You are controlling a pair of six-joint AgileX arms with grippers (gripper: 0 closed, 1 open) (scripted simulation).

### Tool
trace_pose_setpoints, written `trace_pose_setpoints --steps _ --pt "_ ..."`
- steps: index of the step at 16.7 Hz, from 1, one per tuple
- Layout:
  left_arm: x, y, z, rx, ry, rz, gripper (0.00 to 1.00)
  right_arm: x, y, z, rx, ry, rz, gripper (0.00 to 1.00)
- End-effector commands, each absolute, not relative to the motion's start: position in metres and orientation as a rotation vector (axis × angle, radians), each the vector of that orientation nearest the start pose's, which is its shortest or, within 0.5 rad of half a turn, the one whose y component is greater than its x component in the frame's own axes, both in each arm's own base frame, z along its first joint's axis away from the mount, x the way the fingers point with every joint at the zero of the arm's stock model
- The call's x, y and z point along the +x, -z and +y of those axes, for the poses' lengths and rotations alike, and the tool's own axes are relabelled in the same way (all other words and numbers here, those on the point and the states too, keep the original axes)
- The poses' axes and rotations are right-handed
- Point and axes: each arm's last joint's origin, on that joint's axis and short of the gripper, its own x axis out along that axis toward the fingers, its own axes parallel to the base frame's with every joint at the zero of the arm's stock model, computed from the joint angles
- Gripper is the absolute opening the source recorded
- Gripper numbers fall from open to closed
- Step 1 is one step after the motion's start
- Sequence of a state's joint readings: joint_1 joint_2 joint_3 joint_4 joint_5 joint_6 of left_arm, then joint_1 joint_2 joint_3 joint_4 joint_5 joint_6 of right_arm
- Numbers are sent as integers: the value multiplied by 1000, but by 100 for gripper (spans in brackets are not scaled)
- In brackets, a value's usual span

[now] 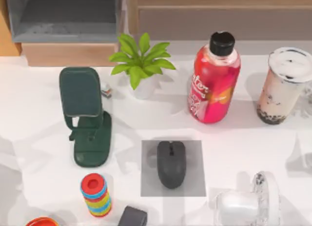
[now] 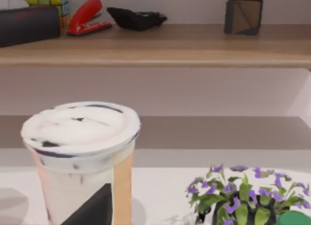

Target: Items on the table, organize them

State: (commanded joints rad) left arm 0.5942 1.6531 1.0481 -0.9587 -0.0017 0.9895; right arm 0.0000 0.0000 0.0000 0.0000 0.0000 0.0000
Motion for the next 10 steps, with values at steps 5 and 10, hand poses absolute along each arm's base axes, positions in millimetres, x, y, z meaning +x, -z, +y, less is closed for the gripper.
trace_pose_setpoints --steps 5,10 --pt "236 -147 162 306 305 1549 100 106 -160 -1 0 0 0 100" --pt "234 -105 161 307 303 1547 100 106 -160 -1 0 0 0 100"
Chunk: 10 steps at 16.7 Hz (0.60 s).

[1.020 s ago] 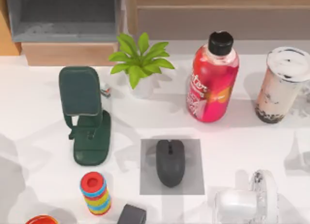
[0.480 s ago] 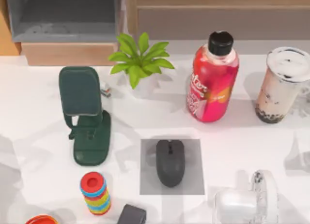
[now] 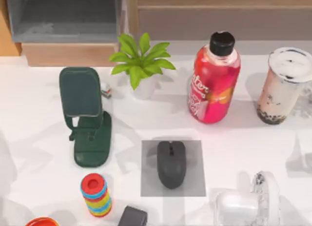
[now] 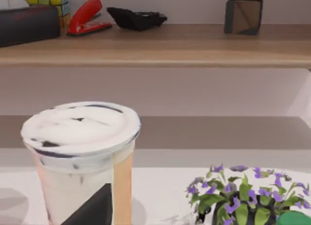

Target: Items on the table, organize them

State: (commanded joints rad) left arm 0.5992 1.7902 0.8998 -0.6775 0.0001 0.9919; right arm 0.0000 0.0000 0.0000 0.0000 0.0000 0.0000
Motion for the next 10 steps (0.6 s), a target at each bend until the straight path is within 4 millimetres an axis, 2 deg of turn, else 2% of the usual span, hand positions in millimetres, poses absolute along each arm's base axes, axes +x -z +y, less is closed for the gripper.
trace_pose_setpoints --steps 5,10 --pt "234 -102 161 306 305 1549 100 106 -160 -1 0 0 0 100" --pt "234 -102 161 306 305 1549 62 106 -160 -1 0 0 0 100"
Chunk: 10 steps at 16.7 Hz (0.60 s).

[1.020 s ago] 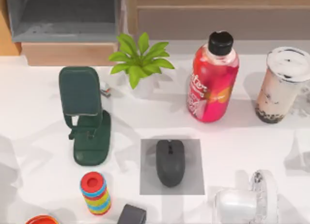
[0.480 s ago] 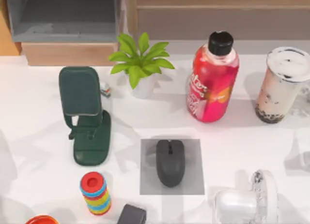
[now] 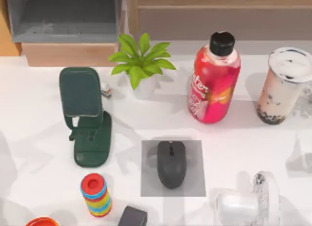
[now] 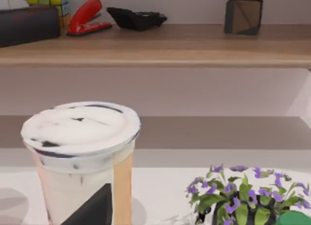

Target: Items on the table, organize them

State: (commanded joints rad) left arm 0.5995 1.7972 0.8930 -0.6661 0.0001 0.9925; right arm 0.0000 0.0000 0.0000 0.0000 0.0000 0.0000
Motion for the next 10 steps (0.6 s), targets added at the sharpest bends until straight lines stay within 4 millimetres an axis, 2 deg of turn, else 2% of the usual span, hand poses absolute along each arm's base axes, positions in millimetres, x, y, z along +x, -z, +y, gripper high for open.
trace_pose_setpoints --steps 8,10 --pt "234 -102 161 306 305 1549 2 106 -160 -1 0 0 0 100" --pt "234 -102 161 306 305 1549 0 106 -160 -1 0 0 0 100"
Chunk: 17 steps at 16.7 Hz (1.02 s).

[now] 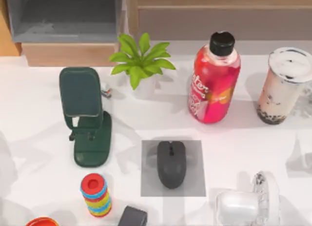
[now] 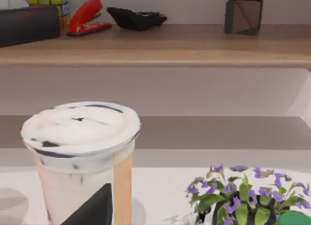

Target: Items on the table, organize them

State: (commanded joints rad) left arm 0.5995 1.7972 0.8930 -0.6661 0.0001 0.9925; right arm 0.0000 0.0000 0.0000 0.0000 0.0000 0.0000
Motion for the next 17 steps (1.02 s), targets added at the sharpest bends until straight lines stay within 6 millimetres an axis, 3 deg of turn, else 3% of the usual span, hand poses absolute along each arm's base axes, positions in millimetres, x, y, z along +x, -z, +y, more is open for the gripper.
trace_pose_setpoints --steps 6,7,13,17 --pt "234 -102 161 306 305 1549 0 106 -160 -1 0 0 0 100" --pt "233 -114 159 296 300 1536 0 106 -160 -1 0 0 0 100" --pt "233 -138 160 296 300 1536 0 106 -160 -1 0 0 0 100" --pt "233 -144 159 296 300 1536 0 106 -160 -1 0 0 0 100"
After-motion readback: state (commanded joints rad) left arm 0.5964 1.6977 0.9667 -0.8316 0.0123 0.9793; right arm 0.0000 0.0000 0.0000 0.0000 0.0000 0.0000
